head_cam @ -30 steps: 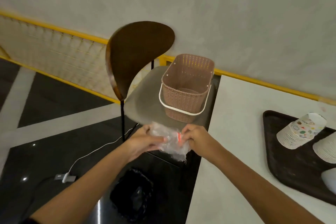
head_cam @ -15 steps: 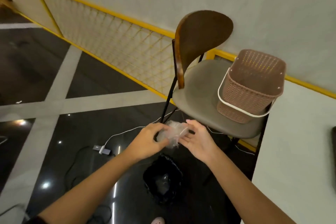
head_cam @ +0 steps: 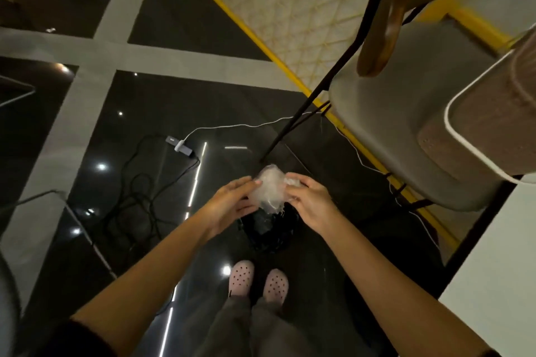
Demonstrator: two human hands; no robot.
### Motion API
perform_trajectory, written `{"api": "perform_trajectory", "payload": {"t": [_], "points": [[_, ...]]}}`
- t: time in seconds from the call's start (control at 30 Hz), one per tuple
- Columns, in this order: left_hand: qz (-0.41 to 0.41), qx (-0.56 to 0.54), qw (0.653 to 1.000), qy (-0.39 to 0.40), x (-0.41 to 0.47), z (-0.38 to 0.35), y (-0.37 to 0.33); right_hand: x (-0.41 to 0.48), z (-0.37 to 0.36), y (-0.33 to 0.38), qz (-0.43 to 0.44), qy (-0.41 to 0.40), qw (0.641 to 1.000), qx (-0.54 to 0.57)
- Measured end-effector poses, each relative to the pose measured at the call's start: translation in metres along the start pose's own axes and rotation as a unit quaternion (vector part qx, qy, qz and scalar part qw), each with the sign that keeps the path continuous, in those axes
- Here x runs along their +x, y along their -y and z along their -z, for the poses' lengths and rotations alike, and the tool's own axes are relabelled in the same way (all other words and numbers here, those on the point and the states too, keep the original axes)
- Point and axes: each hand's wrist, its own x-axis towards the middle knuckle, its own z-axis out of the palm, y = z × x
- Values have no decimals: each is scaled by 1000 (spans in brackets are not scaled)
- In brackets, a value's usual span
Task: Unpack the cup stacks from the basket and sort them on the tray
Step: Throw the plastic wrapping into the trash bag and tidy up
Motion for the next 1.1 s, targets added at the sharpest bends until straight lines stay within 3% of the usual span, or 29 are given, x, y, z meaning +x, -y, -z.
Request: {"api": "perform_trajectory", "payload": {"t": [0.23, 0.43, 0.57, 0.73, 0.93, 1.0, 1.1], "points": [[33, 44, 998, -20, 59, 31, 28, 77, 5, -40, -29, 72, 987, -137], [109, 28, 993, 23, 134, 66, 86, 156, 32, -88, -180, 132, 961, -161], [129, 68, 989, -4, 184, 83, 144, 208, 54, -134, -180, 82, 960, -199], [106, 105, 981, -128, 238, 112, 190, 275, 76, -185, -140, -25, 965, -221], [-11, 235, 948, -215, 302, 158, 218, 361, 89, -250, -89, -90, 928, -351], [-29, 269, 938, -216, 317, 168, 219, 383, 89, -271, -79, -95, 906, -405], [-38, 252, 953, -164, 326, 171, 216, 408, 81, -302, -47, -88, 888, -450]]}}
